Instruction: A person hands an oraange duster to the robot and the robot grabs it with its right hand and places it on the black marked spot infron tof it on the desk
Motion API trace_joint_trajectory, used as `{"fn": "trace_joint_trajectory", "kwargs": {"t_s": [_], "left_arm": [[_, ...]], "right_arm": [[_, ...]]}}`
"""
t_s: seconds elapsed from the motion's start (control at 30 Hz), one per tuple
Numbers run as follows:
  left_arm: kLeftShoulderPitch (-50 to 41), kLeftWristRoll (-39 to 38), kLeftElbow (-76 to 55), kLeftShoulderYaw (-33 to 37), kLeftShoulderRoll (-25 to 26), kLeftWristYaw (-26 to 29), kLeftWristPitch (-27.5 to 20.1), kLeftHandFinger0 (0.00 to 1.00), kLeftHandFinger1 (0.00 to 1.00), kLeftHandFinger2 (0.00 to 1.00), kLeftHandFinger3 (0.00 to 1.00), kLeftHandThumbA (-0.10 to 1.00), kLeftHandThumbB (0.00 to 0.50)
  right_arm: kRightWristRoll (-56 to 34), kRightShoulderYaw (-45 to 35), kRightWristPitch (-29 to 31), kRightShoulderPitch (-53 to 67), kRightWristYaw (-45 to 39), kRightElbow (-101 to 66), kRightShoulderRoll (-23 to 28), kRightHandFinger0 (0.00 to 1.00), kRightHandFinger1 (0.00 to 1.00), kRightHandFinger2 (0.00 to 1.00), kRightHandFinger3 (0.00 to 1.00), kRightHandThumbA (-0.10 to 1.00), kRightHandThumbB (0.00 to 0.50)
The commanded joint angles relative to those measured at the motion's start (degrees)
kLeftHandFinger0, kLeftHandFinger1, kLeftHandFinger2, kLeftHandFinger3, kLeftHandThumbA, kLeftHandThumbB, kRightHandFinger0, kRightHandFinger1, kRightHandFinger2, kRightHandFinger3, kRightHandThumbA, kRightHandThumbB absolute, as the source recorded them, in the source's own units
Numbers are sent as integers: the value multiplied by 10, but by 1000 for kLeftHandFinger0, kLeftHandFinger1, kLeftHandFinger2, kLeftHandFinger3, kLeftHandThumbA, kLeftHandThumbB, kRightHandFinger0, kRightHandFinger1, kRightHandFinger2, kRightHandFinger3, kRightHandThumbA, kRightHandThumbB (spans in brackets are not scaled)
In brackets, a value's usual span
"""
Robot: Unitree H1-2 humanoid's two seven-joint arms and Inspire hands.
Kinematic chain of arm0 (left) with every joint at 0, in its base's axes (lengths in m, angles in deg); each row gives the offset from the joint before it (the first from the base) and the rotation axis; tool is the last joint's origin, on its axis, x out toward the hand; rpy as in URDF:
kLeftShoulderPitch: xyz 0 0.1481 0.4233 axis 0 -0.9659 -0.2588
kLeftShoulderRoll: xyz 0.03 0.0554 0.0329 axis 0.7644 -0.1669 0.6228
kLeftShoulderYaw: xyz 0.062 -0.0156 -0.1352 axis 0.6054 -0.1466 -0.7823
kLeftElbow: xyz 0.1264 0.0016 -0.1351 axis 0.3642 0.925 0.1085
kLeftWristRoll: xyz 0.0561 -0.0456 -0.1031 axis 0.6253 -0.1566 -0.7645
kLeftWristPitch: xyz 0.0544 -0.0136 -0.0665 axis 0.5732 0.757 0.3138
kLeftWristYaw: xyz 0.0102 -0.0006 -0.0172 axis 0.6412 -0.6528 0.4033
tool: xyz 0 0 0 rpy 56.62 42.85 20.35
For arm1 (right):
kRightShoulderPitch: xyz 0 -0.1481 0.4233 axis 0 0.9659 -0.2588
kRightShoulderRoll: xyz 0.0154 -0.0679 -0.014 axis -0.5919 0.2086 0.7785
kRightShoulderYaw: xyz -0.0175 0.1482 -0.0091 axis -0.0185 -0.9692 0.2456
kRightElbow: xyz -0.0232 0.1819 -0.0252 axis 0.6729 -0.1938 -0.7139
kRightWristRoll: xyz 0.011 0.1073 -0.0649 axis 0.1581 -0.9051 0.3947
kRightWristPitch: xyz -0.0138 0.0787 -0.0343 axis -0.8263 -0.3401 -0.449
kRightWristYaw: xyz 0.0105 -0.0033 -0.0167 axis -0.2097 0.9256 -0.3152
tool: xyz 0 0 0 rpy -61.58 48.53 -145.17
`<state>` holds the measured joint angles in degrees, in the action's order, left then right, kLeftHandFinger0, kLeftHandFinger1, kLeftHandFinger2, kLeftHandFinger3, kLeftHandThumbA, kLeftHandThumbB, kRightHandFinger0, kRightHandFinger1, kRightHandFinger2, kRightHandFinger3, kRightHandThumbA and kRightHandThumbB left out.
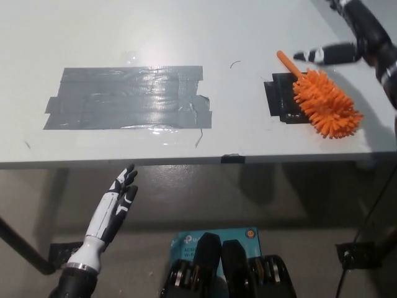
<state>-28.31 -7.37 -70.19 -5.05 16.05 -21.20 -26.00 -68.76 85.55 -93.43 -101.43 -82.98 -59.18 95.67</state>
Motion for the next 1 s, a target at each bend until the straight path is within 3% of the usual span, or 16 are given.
{"fn": "trace_joint_trajectory", "kwargs": {"t_s": [0.0, 0.1, 0.23, 0.4, 0.6, 0.7, 0.77, 0.87, 0.97], "left_arm": [[-14, 1, -7, 2, 1, -5, -17, 1000, 1000, 1000, 1000, 1000, 154], [-23, 1, -1, 2, 2, -1, -28, 1000, 1000, 1000, 1000, 1000, 152], [-33, -2, 5, 3, 1, -2, -32, 1000, 1000, 1000, 1000, 1000, 147], [-48, 6, -2, 7, 1, 0, -31, 1000, 1000, 1000, 1000, 1000, 142], [-44, 3, 6, 5, 1, 2, -38, 1000, 1000, 1000, 1000, 1000, 134], [-38, 2, 9, 5, 0, 1, -40, 1000, 1000, 1000, 1000, 1000, 140], [-37, 6, 8, 7, -1, 1, -33, 1000, 1000, 1000, 1000, 1000, 153], [-40, 4, 8, 8, -3, -1, -33, 1000, 1000, 1000, 1000, 1000, 159], [-46, 0, -1, 7, -5, -3, -21, 1000, 1000, 1000, 1000, 1000, 165]], "right_arm": [[-86, -68, -60, 178, 13, -548, 4, 1000, 1000, 1000, 1000, 960, 366], [-86, -48, -31, 263, 22, -583, -18, 1000, 1000, 1000, 1000, 963, 312], [-83, -17, 4, 348, 31, -571, -51, 1000, 1000, 1000, 1000, 987, 333], [-46, 12, 62, 431, 52, -463, -100, 1000, 1000, 1000, 1000, 925, 266], [-13, 12, 94, 433, 67, -329, -126, 1000, 1000, 1000, 1000, 860, 254], [1, 14, 118, 418, 76, -248, -136, 1000, 1000, 1000, 1000, 770, 192], [4, 16, 128, 415, 75, -218, -135, 1000, 1000, 1000, 1000, 723, 181], [10, 24, 125, 420, 70, -195, -129, 1000, 1000, 1000, 1000, 746, 202], [26, 39, 116, 422, 62, -188, -121, 1000, 1000, 1000, 1000, 770, 191]]}}
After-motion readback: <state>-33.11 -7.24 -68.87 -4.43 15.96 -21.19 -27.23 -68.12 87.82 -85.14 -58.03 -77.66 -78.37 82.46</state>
